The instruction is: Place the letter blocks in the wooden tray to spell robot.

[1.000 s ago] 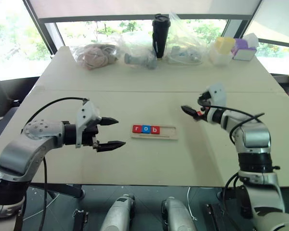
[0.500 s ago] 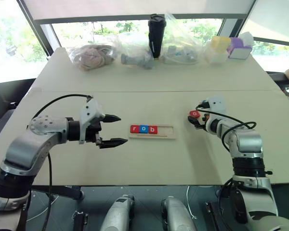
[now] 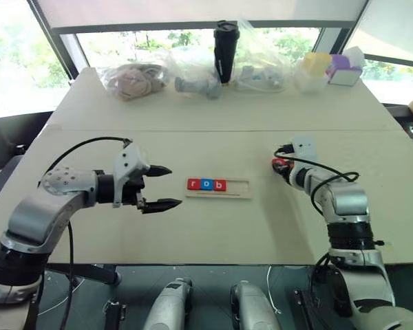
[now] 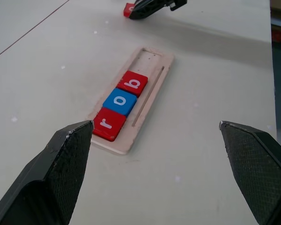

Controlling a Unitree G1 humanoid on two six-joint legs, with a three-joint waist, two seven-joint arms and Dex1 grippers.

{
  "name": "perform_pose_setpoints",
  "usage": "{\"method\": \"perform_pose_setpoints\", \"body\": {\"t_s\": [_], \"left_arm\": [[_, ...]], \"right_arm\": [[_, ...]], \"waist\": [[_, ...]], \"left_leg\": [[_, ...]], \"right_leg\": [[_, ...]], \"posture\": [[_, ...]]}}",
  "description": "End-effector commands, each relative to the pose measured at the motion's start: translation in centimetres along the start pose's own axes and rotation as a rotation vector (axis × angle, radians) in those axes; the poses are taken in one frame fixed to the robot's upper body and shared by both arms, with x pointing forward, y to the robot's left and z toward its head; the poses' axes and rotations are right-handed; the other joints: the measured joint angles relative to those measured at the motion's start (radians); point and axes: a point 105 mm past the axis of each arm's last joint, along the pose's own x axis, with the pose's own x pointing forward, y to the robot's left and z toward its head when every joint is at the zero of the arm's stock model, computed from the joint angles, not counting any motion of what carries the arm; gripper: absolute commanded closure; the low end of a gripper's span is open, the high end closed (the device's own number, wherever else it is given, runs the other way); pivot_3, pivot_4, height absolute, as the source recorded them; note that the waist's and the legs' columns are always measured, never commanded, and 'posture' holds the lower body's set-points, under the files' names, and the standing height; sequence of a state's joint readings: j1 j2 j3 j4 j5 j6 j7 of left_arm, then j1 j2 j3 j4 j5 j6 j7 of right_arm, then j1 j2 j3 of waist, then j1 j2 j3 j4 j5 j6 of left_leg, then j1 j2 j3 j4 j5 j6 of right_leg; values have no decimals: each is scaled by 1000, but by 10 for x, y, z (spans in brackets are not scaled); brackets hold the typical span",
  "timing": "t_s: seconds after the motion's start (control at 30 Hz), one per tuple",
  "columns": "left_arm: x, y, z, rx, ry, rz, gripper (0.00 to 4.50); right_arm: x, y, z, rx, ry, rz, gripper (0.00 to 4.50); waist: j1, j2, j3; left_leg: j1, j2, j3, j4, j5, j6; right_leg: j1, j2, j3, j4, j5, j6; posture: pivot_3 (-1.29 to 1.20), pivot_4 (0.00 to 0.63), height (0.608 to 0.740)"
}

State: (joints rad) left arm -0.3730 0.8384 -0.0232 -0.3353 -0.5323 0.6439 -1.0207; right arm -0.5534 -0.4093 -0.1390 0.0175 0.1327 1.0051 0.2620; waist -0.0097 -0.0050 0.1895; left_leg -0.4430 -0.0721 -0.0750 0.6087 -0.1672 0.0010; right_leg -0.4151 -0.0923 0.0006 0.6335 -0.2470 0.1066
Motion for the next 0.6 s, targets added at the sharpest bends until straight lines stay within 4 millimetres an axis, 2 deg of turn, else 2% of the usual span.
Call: {"method": "perform_pose_setpoints", "body": {"t_s": [0.03,0.17,0.27,0.43,0.53,0.6], "left_arm": [[0,2,8,47,-21,12,0],[3,3,9,55,-25,-5,0],[6,4,11,59,-30,-18,0],[10,4,10,60,-27,-45,0],[10,6,7,59,-19,-48,0],[10,6,7,59,-20,-50,0]], "right_arm": [[-31,-17,15,-10,-46,-84,3343],[-49,-16,9,154,-21,-143,3343],[-56,4,-3,275,21,-126,3343],[-67,47,-25,297,82,-101,3343],[-71,63,-38,299,109,-94,3343],[-72,66,-41,305,116,-96,3343]], "waist": [[1,0,0],[-5,0,0],[-5,0,0],[-3,0,0],[-3,0,0],[-4,0,0]], "left_leg": [[0,0,0,0,0,0],[0,1,0,0,0,0],[1,2,-1,0,0,0],[0,1,-1,-1,0,0],[0,0,0,-2,0,0],[0,0,0,-2,-1,-2]], "right_leg": [[0,0,0,0,0,0],[0,-2,0,-1,0,0],[0,-1,0,0,0,0],[-2,-1,0,1,0,0],[-6,-2,0,0,0,0],[-6,-2,0,0,0,0]], "posture": [[0,150,740],[0,150,740],[0,150,740],[0,150,740],[0,150,740],[0,150,740]]}}
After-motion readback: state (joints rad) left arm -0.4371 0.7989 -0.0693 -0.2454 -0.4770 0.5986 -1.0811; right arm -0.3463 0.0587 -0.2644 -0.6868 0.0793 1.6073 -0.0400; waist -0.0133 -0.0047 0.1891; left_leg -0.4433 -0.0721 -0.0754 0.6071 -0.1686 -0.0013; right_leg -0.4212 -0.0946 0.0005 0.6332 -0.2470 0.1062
